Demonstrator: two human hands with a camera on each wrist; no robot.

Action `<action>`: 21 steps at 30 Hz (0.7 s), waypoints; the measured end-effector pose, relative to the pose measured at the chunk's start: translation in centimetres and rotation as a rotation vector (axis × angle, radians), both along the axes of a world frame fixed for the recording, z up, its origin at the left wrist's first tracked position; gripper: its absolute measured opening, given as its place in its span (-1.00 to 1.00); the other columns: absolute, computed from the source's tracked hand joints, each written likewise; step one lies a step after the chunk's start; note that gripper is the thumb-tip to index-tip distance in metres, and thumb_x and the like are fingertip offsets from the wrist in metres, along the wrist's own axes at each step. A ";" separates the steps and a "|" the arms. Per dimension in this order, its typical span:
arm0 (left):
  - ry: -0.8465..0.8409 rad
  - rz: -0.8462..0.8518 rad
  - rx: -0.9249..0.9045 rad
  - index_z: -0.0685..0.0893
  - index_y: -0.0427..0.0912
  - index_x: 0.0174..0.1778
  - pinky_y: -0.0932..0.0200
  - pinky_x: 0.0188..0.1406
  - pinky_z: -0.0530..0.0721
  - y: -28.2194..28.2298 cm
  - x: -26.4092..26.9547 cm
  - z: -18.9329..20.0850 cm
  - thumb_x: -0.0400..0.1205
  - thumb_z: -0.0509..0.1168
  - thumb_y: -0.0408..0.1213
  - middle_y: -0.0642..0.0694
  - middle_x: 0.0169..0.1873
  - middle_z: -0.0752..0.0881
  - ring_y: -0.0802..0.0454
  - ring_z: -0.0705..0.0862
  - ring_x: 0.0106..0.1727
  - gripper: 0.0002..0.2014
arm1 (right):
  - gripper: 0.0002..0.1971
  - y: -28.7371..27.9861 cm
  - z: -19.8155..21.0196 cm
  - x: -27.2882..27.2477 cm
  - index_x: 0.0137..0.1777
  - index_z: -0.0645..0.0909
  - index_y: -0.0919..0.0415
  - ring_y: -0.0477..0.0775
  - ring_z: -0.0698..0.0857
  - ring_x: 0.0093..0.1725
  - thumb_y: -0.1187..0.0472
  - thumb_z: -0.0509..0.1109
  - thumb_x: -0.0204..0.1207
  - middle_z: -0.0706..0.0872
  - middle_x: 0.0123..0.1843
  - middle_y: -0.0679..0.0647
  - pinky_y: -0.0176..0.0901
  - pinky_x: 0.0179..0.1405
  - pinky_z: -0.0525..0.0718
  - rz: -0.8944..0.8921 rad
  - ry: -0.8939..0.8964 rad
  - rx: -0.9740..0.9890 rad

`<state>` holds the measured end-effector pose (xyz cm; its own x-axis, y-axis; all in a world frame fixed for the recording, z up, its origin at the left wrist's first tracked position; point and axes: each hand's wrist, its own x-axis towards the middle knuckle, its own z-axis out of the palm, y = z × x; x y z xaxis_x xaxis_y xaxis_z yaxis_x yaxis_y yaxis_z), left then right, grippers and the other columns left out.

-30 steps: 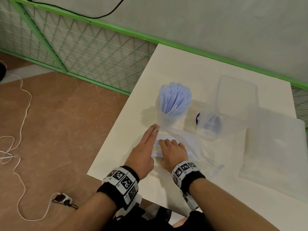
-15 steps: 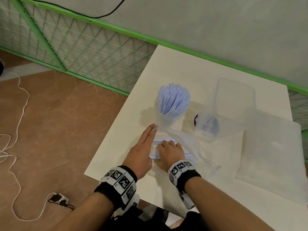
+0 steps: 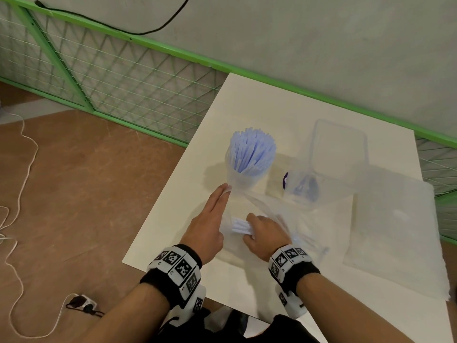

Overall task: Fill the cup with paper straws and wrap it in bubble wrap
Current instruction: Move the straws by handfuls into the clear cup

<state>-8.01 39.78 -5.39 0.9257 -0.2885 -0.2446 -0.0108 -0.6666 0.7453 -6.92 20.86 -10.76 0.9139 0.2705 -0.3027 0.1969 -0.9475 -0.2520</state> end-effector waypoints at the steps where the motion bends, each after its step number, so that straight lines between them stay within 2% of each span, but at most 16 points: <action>1: -0.007 -0.004 0.002 0.00 0.23 0.71 0.12 -0.06 0.70 -0.1 0.0 0.1 0.36 0.13 -0.72 0.56 0.59 -0.18 0.09 0.64 0.12 0.07 | -0.83 -0.4 0.2 -0.1 -0.03 0.37 0.03 0.21 0.65 -0.04 0.00 0.25 0.51 0.67 -0.07 0.02 0.03 0.12 0.43 -0.028 -0.035 0.002; 3: -0.022 -0.009 0.006 0.01 0.21 0.71 0.04 -0.04 0.71 -0.4 0.0 0.3 0.36 0.13 -0.73 0.55 0.60 -0.18 0.04 0.66 0.09 0.07 | -0.84 -0.9 0.7 -0.2 -0.05 0.42 0.05 0.21 0.65 -0.02 0.01 0.29 0.52 0.67 -0.03 0.02 -0.05 -0.03 0.37 -0.088 -0.092 0.044; 6: -0.042 -0.008 0.016 0.00 0.17 0.72 -0.01 -0.03 0.72 -0.7 0.2 0.6 0.38 0.15 -0.74 0.53 0.60 -0.19 0.02 0.67 0.11 0.06 | -0.80 -0.9 1.0 -0.5 -0.16 0.46 0.09 0.27 0.65 -0.19 -0.04 0.27 0.46 0.67 -0.20 0.03 -0.02 -0.19 0.51 -0.127 -0.175 0.192; 7: -0.045 -0.002 0.021 -0.01 0.17 0.72 -0.01 -0.03 0.72 -0.7 0.3 0.6 0.39 0.15 -0.74 0.53 0.60 -0.20 0.02 0.67 0.13 0.06 | -0.79 -0.8 1.1 -0.7 -0.21 0.47 0.06 0.24 0.63 -0.25 -0.07 0.26 0.46 0.64 -0.26 -0.01 -0.06 -0.24 0.48 -0.144 -0.213 0.265; 9: -0.045 0.014 0.039 -0.04 0.17 0.72 -0.01 0.00 0.72 -0.7 0.4 0.6 0.38 0.16 -0.75 0.51 0.61 -0.21 0.02 0.65 0.20 0.07 | -0.83 -0.4 2.0 -1.3 -0.27 0.40 -0.09 0.11 0.57 -0.28 -0.06 0.28 0.49 0.53 -0.30 -0.15 -0.16 -0.25 0.37 -0.177 -0.263 0.473; 11: -0.061 0.023 0.054 -0.05 0.14 0.72 -0.02 0.05 0.71 -0.8 0.4 0.4 0.37 0.17 -0.75 0.47 0.63 -0.21 0.03 0.59 0.34 0.08 | -0.80 0.1 3.4 -1.9 -0.26 0.40 -0.17 0.00 0.58 -0.17 -0.03 0.35 0.53 0.57 -0.21 -0.16 -0.22 -0.17 0.45 -0.302 -0.292 0.668; 13: -0.067 0.035 0.066 -0.04 0.12 0.73 -0.04 0.05 0.72 -0.9 0.4 0.1 0.36 0.18 -0.74 0.44 0.65 -0.20 0.01 0.57 0.38 0.08 | -0.82 0.1 4.4 -2.2 -0.15 0.54 -0.05 -0.04 0.65 -0.10 -0.07 0.45 0.47 0.65 -0.14 0.01 -0.25 -0.09 0.55 -0.502 -0.302 0.834; 14: -0.060 0.043 0.068 -0.04 0.11 0.73 -0.05 0.03 0.73 -0.9 0.4 0.0 0.36 0.18 -0.73 0.45 0.65 -0.21 -0.02 0.59 0.35 0.08 | -0.75 0.0 4.8 -2.5 -0.14 0.56 0.09 -0.08 0.67 -0.17 -0.05 0.49 0.44 0.65 -0.19 0.06 -0.29 -0.15 0.57 -0.575 -0.285 0.879; 16: -0.058 0.036 0.066 -0.05 0.11 0.73 -0.06 -0.01 0.74 -1.1 0.4 -0.5 0.36 0.18 -0.72 0.48 0.63 -0.23 -0.05 0.63 0.32 0.07 | -0.70 -0.5 5.3 -3.1 -0.24 0.53 0.24 -0.17 0.60 -0.37 0.08 0.56 0.45 0.61 -0.34 0.04 -0.40 -0.33 0.51 -0.661 -0.220 0.861; 18: -0.038 0.036 0.062 -0.06 0.12 0.73 -0.04 -0.01 0.74 -1.4 0.5 -1.0 0.37 0.17 -0.71 0.54 0.60 -0.27 -0.04 0.65 0.29 0.07 | -0.66 -1.2 5.7 -3.7 -0.36 0.51 0.29 -0.17 0.56 -0.45 0.14 0.58 0.44 0.58 -0.44 0.02 -0.45 -0.40 0.46 -0.674 -0.147 0.760; 21: -0.044 0.020 0.059 -0.09 0.15 0.72 0.02 0.00 0.73 -1.7 1.0 -1.0 0.38 0.17 -0.70 0.64 0.51 -0.35 0.01 0.68 0.19 0.07 | -0.65 -2.2 6.9 -3.4 -0.45 0.54 0.29 -0.18 0.53 -0.49 0.15 0.58 0.42 0.60 -0.50 0.07 -0.31 -0.42 0.51 -0.652 -0.193 0.744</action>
